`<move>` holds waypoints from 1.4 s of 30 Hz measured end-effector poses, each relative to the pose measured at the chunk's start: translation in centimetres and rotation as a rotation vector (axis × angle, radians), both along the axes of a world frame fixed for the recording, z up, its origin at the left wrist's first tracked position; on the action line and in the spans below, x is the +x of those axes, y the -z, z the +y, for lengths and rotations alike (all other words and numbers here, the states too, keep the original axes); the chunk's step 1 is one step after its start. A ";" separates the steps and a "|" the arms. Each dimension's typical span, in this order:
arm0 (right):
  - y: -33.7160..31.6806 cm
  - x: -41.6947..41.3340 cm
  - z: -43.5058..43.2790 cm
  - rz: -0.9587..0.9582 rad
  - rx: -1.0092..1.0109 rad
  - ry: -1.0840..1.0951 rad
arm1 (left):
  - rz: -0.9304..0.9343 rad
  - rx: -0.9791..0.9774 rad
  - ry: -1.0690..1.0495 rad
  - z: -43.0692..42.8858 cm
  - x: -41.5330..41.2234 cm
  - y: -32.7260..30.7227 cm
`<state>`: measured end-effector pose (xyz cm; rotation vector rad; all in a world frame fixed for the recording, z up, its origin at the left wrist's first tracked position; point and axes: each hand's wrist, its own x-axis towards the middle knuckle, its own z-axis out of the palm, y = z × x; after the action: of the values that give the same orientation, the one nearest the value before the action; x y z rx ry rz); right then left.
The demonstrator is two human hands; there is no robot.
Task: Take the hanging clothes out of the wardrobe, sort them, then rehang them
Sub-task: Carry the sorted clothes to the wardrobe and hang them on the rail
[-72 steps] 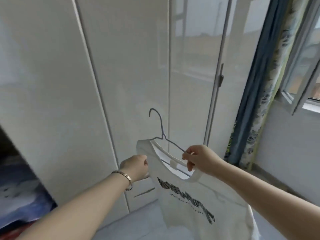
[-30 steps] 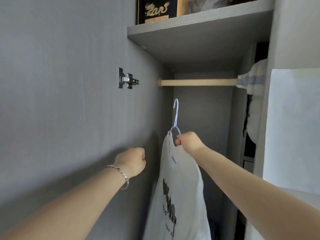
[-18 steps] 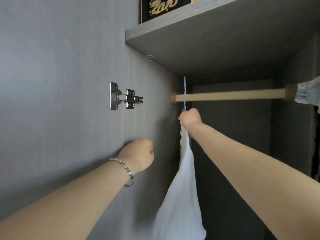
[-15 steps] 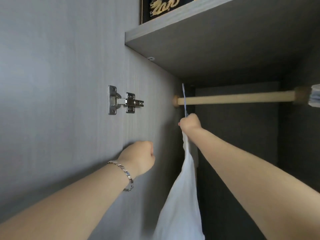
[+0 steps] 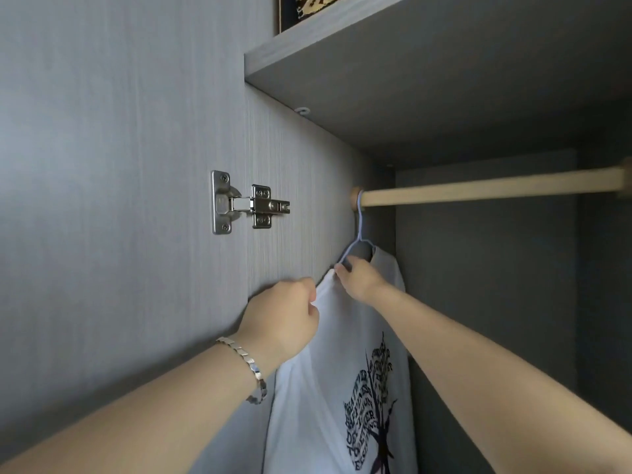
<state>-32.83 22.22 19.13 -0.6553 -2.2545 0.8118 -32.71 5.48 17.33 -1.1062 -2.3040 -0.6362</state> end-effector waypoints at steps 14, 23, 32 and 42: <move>10.6 16.2 -8.9 -0.340 -0.056 0.197 | -0.137 -0.539 0.233 -2.7 4.3 7.0; 17.4 35.5 -19.2 -0.445 -0.305 0.429 | -0.066 -0.755 0.637 -4.4 19.7 13.9; 24.3 64.4 -33.0 -0.434 -0.546 0.996 | 0.140 -0.814 1.149 -8.0 47.9 19.1; 33.1 94.8 -58.9 -0.337 -0.824 1.609 | 0.266 -0.952 1.668 -24.0 83.2 28.7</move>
<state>61.95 -36.70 -13.98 -2.5457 -0.7943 0.6511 50.46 -18.49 -11.33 -3.2036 -0.8591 0.2623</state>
